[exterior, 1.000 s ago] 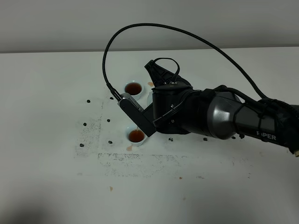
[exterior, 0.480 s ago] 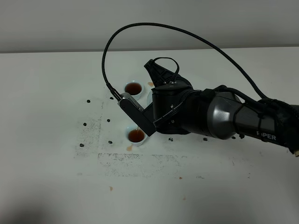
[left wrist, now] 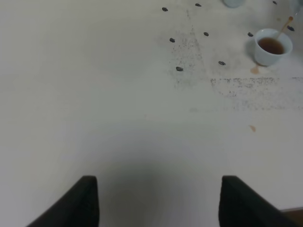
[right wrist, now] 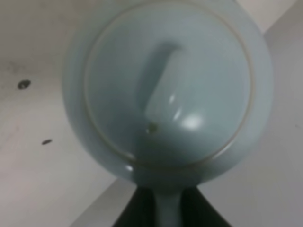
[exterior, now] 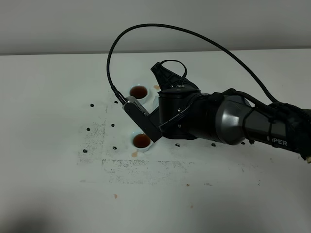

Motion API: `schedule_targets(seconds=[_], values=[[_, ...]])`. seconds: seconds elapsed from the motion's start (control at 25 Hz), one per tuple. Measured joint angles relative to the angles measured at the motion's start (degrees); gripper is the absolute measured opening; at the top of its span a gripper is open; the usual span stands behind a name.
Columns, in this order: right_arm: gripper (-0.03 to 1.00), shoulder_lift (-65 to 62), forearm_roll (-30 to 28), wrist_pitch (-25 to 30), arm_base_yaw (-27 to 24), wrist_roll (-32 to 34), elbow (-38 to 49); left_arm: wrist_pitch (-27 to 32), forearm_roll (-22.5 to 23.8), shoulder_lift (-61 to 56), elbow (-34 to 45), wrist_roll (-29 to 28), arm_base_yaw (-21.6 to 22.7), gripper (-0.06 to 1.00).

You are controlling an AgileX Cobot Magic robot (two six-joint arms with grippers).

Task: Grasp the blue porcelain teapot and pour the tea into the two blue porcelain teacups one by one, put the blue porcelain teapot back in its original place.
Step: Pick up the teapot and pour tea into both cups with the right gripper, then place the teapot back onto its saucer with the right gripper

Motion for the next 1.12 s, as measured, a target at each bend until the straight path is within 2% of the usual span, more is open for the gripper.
schedule_targets(seconds=[0.28, 0.56, 0.72, 0.88, 1.04, 1.12], values=[[0.08, 0.0, 1.82, 0.0, 0.0, 0.66, 0.0, 0.0, 0.0, 0.0, 0.0, 0.0, 0.0, 0.57], [0.08, 0.0, 10.01, 0.06, 0.0, 0.8, -0.51, 0.0, 0.0, 0.0, 0.0, 0.0, 0.0, 0.57], [0.08, -1.22, 12.08, -0.19, 0.0, 1.37, -1.57, 0.0, 0.0, 0.0, 0.0, 0.0, 0.0, 0.57], [0.08, -4.76, 14.6, -0.12, -0.05, 4.96, -2.66, 0.0, 0.0, 0.0, 0.0, 0.0, 0.0, 0.57], [0.08, -9.14, 22.08, 0.38, -0.5, 10.57, -2.91, 0.0, 0.0, 0.0, 0.0, -0.05, 0.0, 0.57], [0.08, -10.6, 26.33, 0.49, -1.46, 15.81, -2.91, 0.0, 0.0, 0.0, 0.0, -0.05, 0.0, 0.57]])
